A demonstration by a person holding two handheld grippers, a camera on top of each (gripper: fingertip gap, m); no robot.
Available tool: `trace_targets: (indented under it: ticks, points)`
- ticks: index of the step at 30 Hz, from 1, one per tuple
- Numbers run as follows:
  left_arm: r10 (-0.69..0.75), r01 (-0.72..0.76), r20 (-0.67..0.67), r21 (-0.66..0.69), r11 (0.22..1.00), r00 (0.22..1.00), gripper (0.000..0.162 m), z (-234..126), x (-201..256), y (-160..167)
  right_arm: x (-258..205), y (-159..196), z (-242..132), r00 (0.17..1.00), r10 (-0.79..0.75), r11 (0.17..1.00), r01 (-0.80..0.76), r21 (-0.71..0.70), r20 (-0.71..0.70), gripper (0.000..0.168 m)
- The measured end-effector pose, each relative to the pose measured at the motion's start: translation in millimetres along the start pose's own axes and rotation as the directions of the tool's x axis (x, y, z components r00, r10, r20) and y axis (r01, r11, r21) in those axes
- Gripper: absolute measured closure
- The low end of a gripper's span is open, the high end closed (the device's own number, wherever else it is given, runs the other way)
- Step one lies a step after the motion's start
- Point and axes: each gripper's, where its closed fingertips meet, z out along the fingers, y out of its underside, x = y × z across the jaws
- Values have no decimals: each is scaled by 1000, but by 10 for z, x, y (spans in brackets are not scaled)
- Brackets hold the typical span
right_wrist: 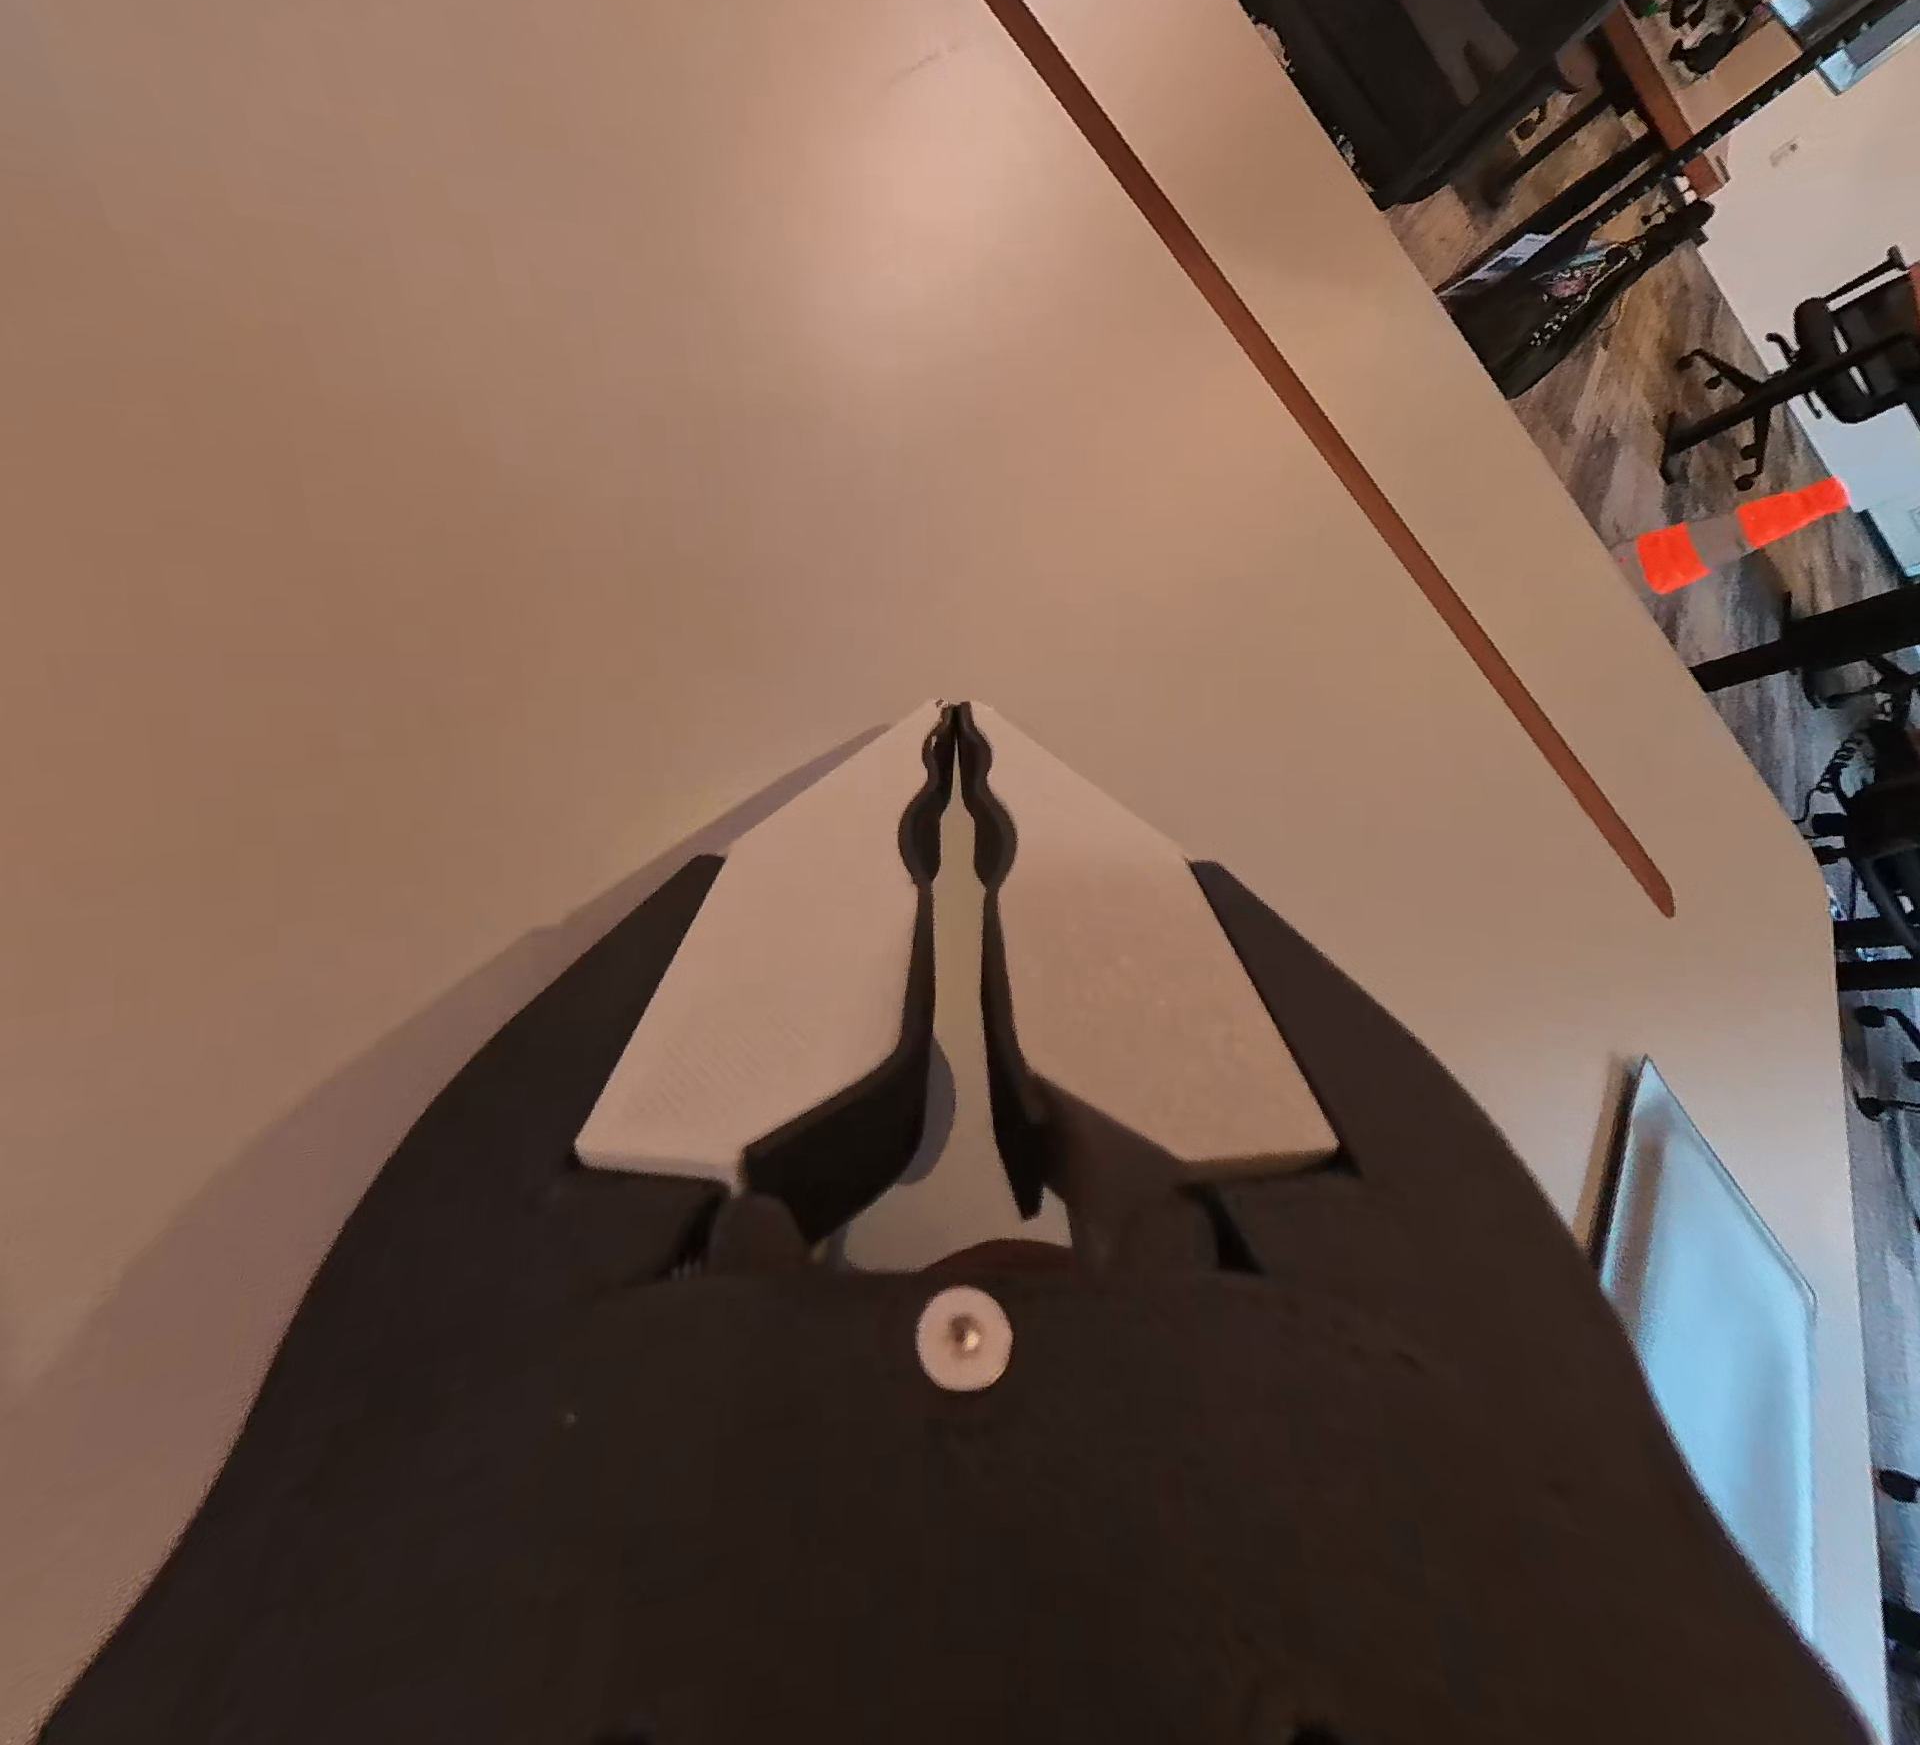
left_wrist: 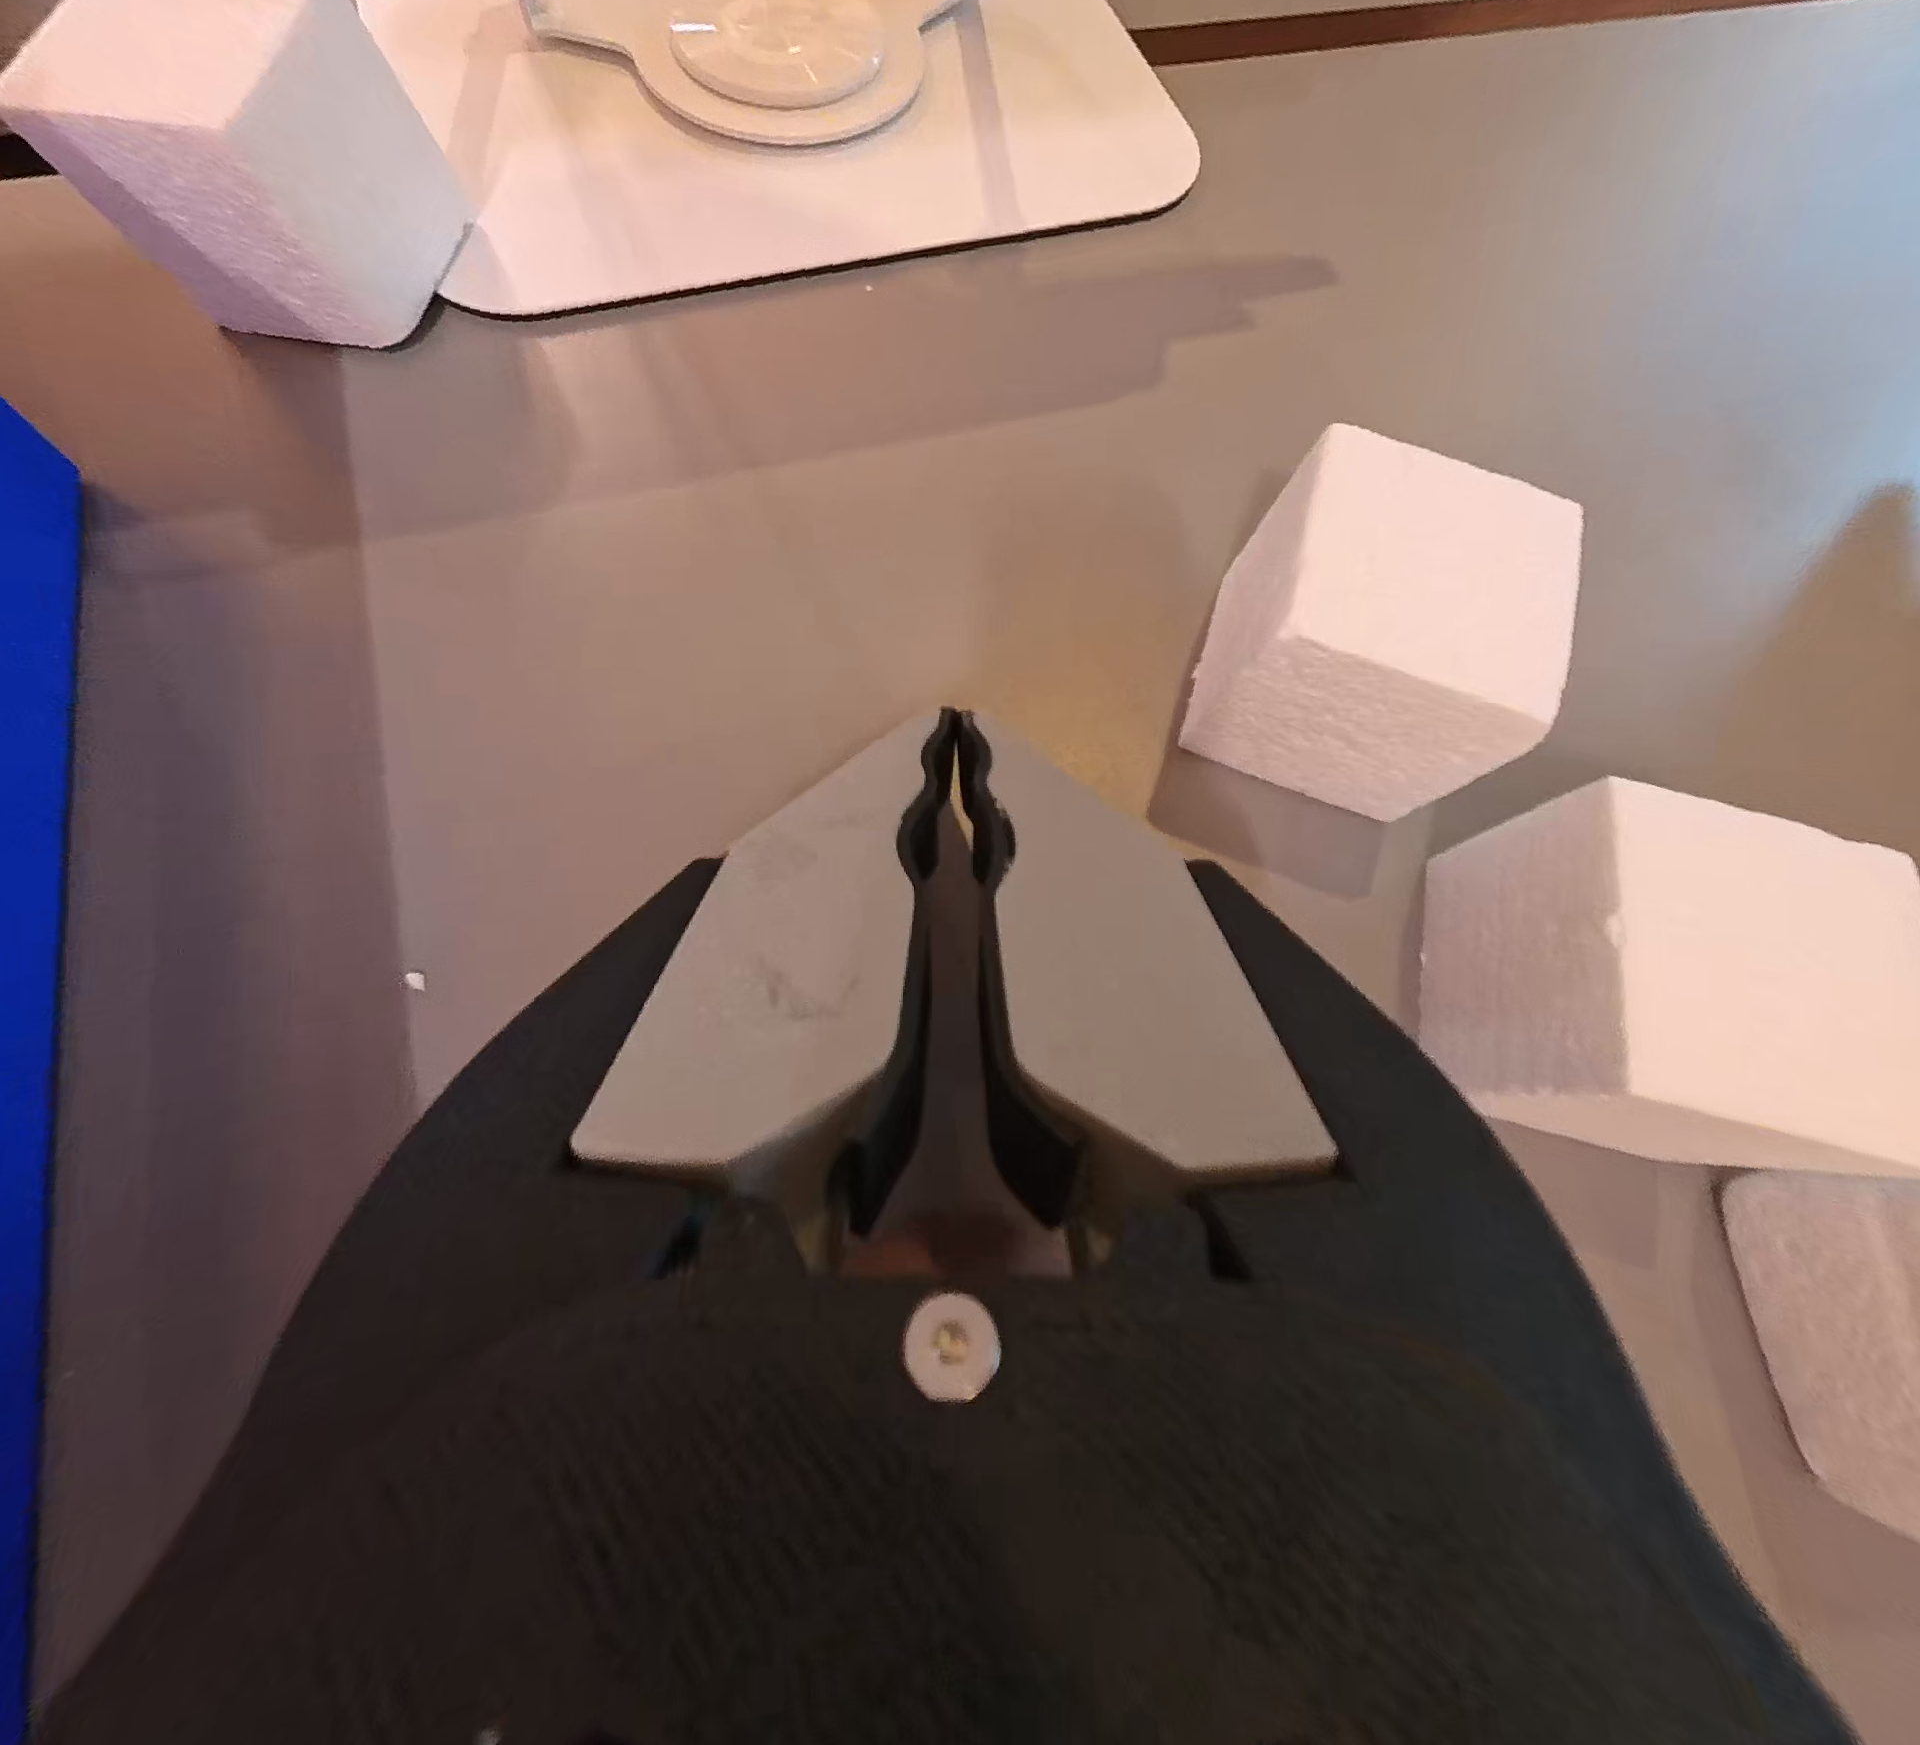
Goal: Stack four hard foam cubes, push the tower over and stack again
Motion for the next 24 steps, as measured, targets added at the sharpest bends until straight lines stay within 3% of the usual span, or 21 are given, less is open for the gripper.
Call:
trace_targets:
  ticks: [9,11,19,20,23,24]
  points:
    - [-15,15,14,42,999,1000,162,-36,-70,-72,-184,-334,-241,996,18,985,-33,167,90,168]
    - [-16,14,52,42,999,999,138,-34,-128,-64,-242,-457,-318,997,-16,978,1,208,71,168]
    - [11,-13,39,63,998,999,131,-74,-98,-75,-604,-909,-624,993,-96,932,66,356,69,168]
    - [2,-4,21,75,997,1000,132,-90,-84,-87,-625,-931,-645,992,-105,928,75,366,63,168]
    - [-19,22,-25,106,994,1000,161,-130,-54,-122,-677,-969,-699,991,-111,920,76,384,70,168]
    - [-22,26,-34,113,993,999,162,-137,-47,-132,-693,-982,-717,991,-106,918,66,392,80,168]
